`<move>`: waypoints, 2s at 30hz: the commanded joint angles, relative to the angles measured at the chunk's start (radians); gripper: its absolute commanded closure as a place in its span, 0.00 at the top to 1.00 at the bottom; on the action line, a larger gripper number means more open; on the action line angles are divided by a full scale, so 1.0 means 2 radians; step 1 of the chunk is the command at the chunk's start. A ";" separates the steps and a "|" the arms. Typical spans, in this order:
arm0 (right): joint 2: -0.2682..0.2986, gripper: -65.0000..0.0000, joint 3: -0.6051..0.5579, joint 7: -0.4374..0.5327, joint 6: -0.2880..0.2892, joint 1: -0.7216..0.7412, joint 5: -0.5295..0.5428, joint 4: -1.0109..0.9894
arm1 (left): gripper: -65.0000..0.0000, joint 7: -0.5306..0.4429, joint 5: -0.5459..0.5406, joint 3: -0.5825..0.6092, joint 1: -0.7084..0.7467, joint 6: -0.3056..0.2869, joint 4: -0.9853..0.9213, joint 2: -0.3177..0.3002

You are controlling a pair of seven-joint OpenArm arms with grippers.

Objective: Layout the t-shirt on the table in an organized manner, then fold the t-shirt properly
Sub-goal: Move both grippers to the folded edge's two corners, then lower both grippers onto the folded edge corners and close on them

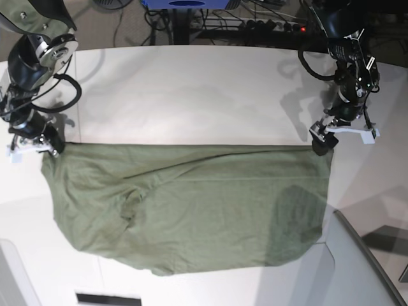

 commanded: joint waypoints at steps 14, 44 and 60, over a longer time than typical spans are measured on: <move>0.006 0.00 -0.002 -0.004 -0.001 0.007 -0.005 0.004 | 0.19 0.003 0.088 0.001 -0.003 0.003 0.022 0.017; 0.007 0.00 -0.002 -0.004 -0.001 0.009 -0.006 0.004 | 0.47 0.006 0.091 0.001 -0.053 0.003 0.036 0.023; 0.007 0.00 -0.002 -0.004 -0.001 0.009 -0.006 0.004 | 0.47 0.003 0.091 -0.020 -0.035 0.003 0.034 0.019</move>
